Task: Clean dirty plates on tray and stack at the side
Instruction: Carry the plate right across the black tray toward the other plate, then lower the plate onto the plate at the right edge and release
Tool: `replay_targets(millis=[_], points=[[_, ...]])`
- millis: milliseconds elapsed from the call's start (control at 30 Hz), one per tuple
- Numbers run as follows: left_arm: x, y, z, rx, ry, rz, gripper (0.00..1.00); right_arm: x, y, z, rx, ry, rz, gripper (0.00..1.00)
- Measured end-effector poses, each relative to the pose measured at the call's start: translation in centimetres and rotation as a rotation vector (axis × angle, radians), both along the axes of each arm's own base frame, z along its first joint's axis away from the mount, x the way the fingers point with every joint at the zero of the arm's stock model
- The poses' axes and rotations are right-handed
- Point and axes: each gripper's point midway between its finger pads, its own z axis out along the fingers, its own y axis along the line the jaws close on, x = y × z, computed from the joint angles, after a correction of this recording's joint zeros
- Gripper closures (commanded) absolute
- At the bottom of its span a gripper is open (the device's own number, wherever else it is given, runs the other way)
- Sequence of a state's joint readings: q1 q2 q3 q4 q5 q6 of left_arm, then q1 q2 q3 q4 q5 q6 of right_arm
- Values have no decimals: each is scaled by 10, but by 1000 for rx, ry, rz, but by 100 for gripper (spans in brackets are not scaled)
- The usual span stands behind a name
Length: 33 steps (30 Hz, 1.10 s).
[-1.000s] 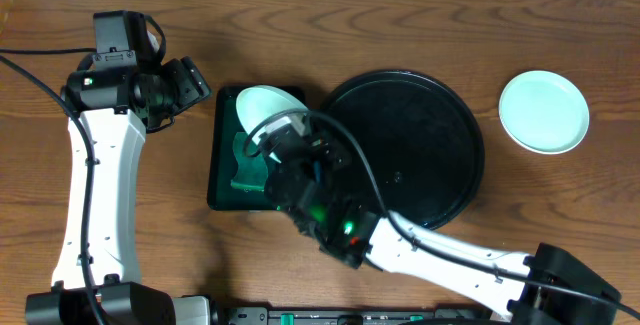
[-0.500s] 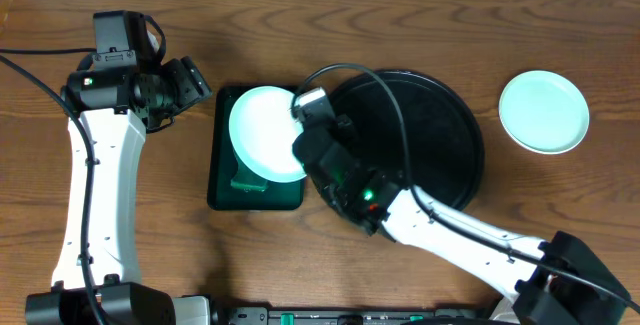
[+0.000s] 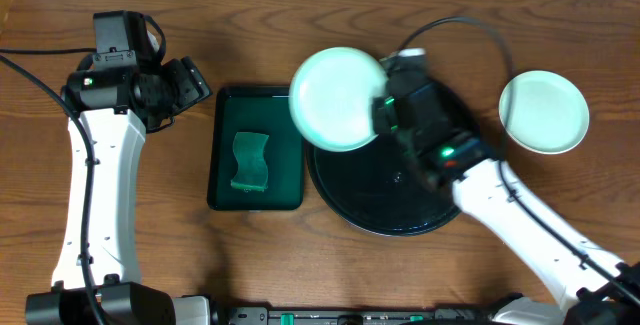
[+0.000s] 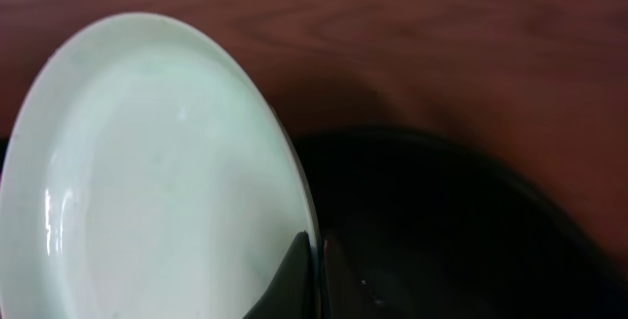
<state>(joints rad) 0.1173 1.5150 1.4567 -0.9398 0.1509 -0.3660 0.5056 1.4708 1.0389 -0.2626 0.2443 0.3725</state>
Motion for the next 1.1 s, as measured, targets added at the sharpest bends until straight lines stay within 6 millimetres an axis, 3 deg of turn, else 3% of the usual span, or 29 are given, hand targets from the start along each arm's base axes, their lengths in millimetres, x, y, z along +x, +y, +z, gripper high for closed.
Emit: replay_targets(millis=[333,600,833,1100], points=[[0,0,0,0,0,0,20,7,-161,-30,3,172,-388,99],[0,0,0,0,0,0,20,-22,-291,-38,30,223,-725,99],[0,0,0,0,0,0,20,-48,-349,-40,55,233,-896,99],[0,0,0,0,0,0,20,-40,-362,-46,72,204,-930,99]])
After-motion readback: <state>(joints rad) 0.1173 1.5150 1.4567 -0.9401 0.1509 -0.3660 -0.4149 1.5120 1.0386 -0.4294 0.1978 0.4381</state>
